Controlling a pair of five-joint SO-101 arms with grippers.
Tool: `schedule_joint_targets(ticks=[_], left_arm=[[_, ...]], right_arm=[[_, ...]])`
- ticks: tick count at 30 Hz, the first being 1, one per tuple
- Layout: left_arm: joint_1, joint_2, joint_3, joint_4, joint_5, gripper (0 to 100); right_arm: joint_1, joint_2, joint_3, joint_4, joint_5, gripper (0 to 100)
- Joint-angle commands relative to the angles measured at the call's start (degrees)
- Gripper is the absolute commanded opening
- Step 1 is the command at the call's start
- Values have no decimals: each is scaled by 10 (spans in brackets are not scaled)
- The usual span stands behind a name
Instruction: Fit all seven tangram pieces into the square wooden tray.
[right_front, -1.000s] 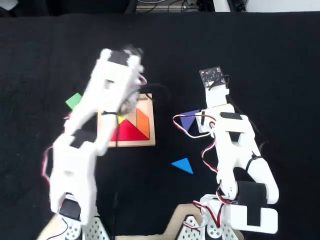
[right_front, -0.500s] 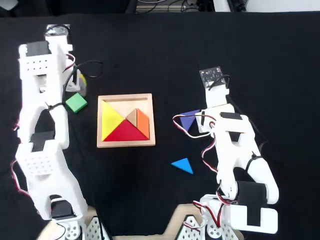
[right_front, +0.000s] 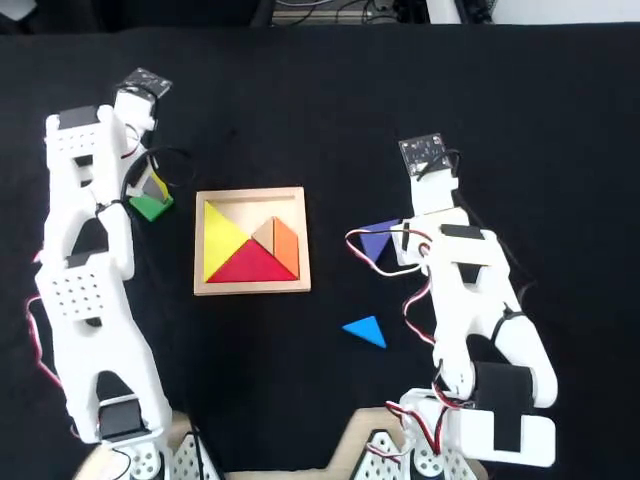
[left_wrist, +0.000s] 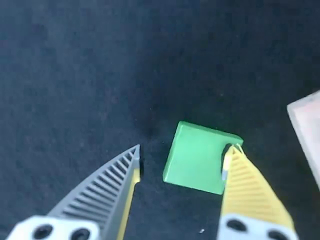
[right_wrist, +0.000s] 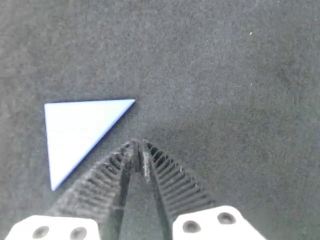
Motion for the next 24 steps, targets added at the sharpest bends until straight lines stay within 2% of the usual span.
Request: schedule_joint_targets(ticks=[1,7,13,18,24], left_arm=[[14,28,-51,49,-69,258],[13,40,-103,116,-119,256],[13,40,-190,158,-123,258],[19,79,-196,156,-124,256],[19,120,-197,106,-106,256]], right_arm=[[-11,0,-1,-10,0,11],[-11,0,-1,-10,0,11],[-11,0,-1,-10,0,11],[-11,0,-1,-10,0,11],[-11,0,-1,-10,0,11]])
